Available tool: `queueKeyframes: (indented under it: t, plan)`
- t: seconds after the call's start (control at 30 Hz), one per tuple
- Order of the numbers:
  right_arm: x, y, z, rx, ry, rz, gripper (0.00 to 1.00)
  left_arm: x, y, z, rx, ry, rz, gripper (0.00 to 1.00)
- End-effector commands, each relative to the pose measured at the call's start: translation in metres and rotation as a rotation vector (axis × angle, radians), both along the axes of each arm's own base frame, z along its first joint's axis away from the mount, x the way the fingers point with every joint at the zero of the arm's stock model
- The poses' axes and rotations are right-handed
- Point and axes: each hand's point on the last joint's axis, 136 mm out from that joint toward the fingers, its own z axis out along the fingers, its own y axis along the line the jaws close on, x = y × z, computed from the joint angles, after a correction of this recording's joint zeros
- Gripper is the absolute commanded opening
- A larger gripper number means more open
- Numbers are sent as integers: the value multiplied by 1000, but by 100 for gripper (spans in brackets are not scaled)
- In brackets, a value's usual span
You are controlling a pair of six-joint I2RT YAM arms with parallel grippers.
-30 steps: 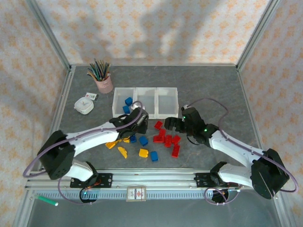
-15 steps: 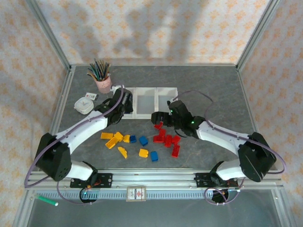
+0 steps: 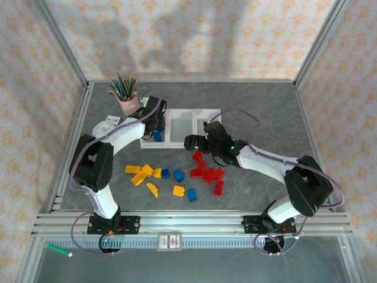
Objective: Sort the legos into containers by color
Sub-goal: Place the lego in the container, then pick up the lego from the middle-left of the table.
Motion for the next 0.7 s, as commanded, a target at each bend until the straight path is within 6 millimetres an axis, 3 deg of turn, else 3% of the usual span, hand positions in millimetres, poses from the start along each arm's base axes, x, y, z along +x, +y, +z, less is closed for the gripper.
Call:
queueKeyframes:
  t: [0.0,0.13,0.27,0.5,0.67]
  plan:
    - [9,2,13,-12,-44,-7,100,10,3,12,31,-10,-4,50]
    - [7,-3,13,-37,-44,-3,100,2,3,18,23,-9,-16,54]
    - [-2,-6,14,-50,-30,22,100,-19,-6,24,-44,4,-64,57]
    - [-24,-21,6,-90,8,52,100,-81,-16,26,-76,38,-136,59]
    - [-42,-33,-4,-96,41,58,100,-131,-35,23,-101,70,-176,59]
